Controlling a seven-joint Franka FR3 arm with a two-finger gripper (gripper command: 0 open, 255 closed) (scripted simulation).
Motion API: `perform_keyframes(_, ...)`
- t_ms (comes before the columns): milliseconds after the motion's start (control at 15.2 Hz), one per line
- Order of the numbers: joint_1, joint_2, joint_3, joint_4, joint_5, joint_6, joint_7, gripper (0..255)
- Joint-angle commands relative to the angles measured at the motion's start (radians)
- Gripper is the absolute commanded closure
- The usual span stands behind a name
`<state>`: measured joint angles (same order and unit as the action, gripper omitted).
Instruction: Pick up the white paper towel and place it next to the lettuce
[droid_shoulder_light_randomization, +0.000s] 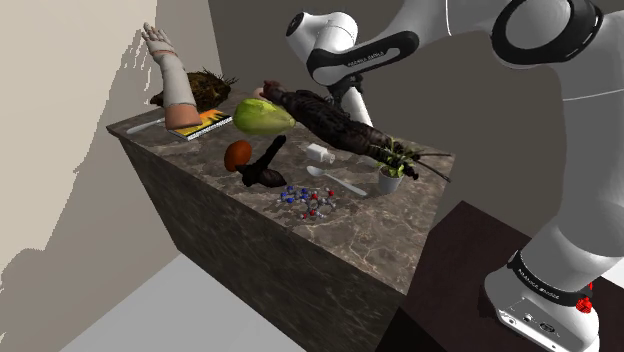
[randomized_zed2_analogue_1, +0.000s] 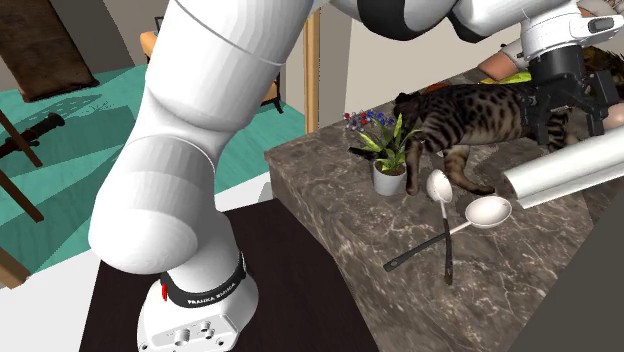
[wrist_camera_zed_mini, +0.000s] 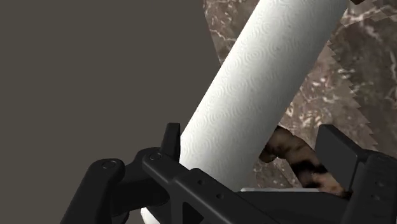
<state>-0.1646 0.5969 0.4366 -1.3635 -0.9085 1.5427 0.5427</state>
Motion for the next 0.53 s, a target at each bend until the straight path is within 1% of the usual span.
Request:
perform_keyframes(0, -0.036, 0.057, 0.036, -0.058, 0.086, 0.094, 0.006, 0)
perform_keyframes(198, -0.013, 0.068, 0.072, 0.027, 0.083, 0.007, -0.007, 0)
perform_keyframes(462, -0.062, 0.088, 0.149, 0.031, 0.039, -0.017, 0.01, 0)
